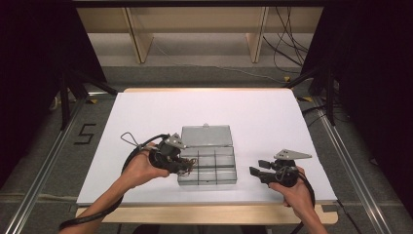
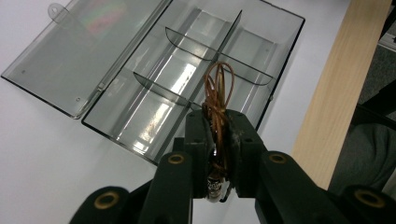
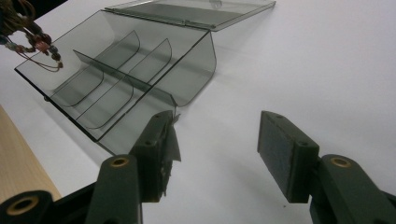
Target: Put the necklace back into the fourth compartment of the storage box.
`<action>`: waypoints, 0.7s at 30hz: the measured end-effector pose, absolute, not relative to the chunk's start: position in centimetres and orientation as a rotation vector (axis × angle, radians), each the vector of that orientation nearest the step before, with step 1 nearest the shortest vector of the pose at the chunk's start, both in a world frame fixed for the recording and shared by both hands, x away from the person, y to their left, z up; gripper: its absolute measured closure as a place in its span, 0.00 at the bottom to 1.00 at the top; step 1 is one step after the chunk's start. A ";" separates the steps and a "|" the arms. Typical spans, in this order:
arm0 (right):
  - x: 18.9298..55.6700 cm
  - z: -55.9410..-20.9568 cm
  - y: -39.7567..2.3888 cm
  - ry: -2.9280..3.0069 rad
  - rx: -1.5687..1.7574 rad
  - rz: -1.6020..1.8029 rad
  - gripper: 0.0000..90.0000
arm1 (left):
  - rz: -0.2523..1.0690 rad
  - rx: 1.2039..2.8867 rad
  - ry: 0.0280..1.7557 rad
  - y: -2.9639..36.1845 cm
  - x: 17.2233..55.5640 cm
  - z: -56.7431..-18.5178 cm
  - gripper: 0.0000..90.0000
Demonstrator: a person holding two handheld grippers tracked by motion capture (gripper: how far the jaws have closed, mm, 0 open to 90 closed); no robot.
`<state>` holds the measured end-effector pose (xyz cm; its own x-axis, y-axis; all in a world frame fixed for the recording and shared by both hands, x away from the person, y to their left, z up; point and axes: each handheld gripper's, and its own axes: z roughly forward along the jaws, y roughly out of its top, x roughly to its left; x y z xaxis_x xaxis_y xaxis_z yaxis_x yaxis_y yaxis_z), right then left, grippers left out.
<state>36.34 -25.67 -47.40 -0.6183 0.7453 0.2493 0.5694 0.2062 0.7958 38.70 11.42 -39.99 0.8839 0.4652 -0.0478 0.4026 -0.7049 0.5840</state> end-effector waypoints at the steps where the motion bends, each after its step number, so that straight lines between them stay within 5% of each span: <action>1: 36.3 -47.4 -25.7 2.285 1.262 1.376 0.52 | 0.131 2.437 0.638 11.3 38.7 -40.2 0.88; 21: 36.3 -47.4 -25.8 2.283 1.274 1.360 0.52 | 0.077 2.484 0.692 10.8 39.3 -43.2 0.87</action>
